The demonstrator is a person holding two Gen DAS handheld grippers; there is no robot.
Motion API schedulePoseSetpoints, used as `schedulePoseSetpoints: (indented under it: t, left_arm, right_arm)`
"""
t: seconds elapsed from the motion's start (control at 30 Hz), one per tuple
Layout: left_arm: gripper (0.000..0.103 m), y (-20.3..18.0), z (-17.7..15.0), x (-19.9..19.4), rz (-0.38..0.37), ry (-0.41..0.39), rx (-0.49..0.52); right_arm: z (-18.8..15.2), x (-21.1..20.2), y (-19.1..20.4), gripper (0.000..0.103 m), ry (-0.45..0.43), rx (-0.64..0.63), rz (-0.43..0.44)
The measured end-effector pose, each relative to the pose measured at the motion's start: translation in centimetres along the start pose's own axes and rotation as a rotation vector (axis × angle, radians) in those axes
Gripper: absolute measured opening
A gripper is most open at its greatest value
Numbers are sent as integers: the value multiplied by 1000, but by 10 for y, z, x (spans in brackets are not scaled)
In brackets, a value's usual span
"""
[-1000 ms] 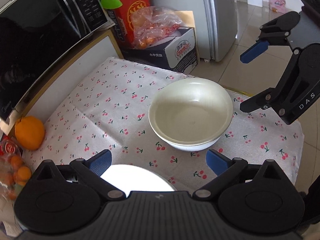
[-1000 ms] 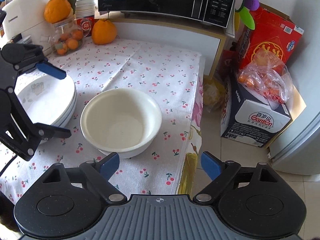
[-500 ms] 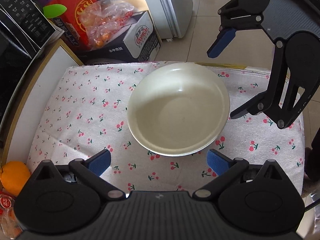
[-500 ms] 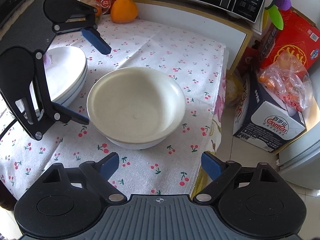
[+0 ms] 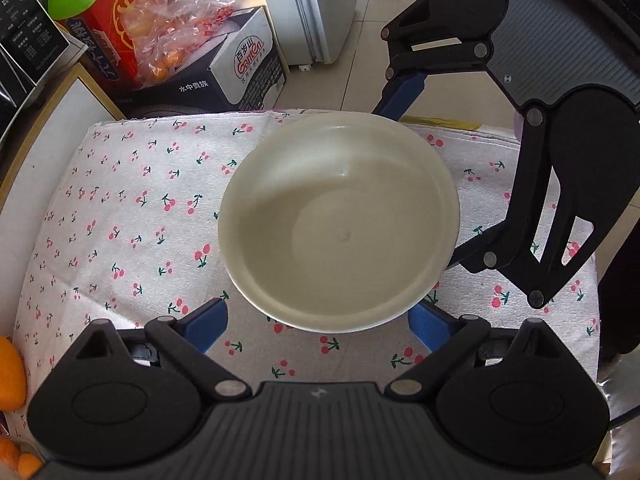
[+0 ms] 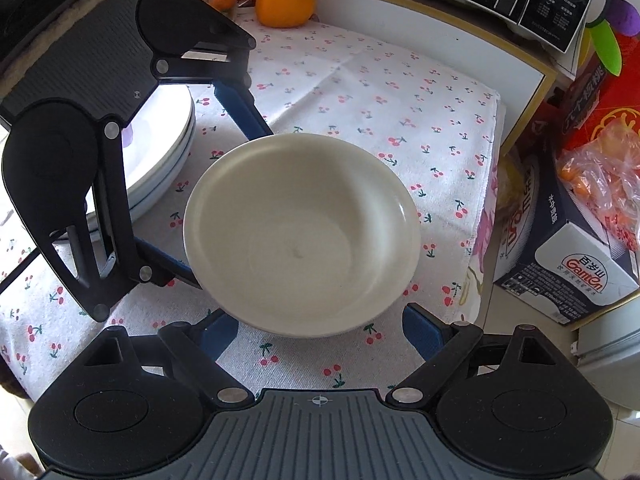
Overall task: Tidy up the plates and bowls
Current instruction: 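Close both grippers on the rims of the stacked bowls, then lift the bowl stack with both grippers and carry it over the white plates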
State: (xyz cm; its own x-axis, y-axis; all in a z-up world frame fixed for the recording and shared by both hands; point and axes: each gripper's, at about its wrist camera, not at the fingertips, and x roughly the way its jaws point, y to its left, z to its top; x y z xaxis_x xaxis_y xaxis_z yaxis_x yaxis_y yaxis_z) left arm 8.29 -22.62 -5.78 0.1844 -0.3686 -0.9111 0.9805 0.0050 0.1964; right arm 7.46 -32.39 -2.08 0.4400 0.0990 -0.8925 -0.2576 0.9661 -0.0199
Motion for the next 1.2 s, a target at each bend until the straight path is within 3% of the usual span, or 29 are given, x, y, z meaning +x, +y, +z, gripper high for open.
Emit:
schedulePoseSetpoints:
  t: [0.53,1.2]
  left_arm:
    - [78,0,2,4,-21,-10,44]
    - [76,-7,3,-19,30,-17,64]
  right_arm:
    - [6,2,10,89,-14,-89,-21]
    - [10,-14,15,89,-52,-101,-28]
